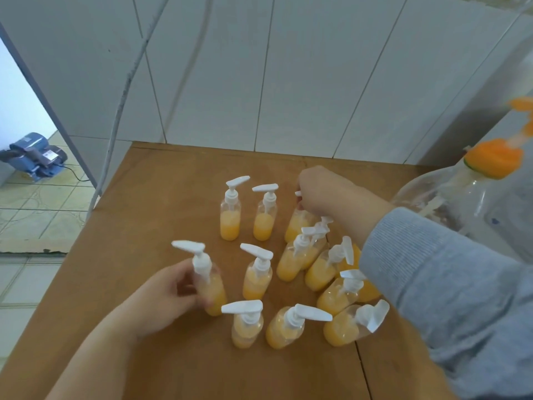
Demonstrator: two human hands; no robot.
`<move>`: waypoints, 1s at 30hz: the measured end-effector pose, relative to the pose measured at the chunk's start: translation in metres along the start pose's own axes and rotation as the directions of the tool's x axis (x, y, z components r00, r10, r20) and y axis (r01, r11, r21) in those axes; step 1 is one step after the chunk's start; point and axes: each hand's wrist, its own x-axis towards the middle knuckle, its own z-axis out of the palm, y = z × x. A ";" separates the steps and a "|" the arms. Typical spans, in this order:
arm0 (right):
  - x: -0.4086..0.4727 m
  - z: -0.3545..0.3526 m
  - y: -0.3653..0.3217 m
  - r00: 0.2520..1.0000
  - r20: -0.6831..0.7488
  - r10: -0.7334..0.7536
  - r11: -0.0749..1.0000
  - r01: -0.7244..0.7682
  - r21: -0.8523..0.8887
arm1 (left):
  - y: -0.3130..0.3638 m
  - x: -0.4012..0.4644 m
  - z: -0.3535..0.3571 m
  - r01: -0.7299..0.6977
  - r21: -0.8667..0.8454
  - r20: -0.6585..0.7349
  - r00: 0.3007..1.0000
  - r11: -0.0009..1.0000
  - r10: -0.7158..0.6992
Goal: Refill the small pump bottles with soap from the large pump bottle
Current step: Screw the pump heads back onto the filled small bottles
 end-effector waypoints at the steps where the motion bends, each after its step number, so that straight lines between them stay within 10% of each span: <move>1: 0.004 0.000 -0.001 1.000 -0.003 0.004 1.000 -0.004 -0.005 | 0.000 0.005 -0.003 -0.014 -0.005 -0.084 0.996 1.000 0.013; 7: 0.017 -0.001 -0.007 0.999 -0.038 -0.002 1.000 0.003 0.031 | 0.014 0.060 -0.012 0.046 -0.004 -0.537 0.843 0.999 -0.041; 30: -0.014 -0.017 -0.002 1.000 -0.005 0.031 0.998 -0.031 -0.047 | 0.007 0.083 -0.010 0.245 0.110 -0.442 0.880 0.963 -0.173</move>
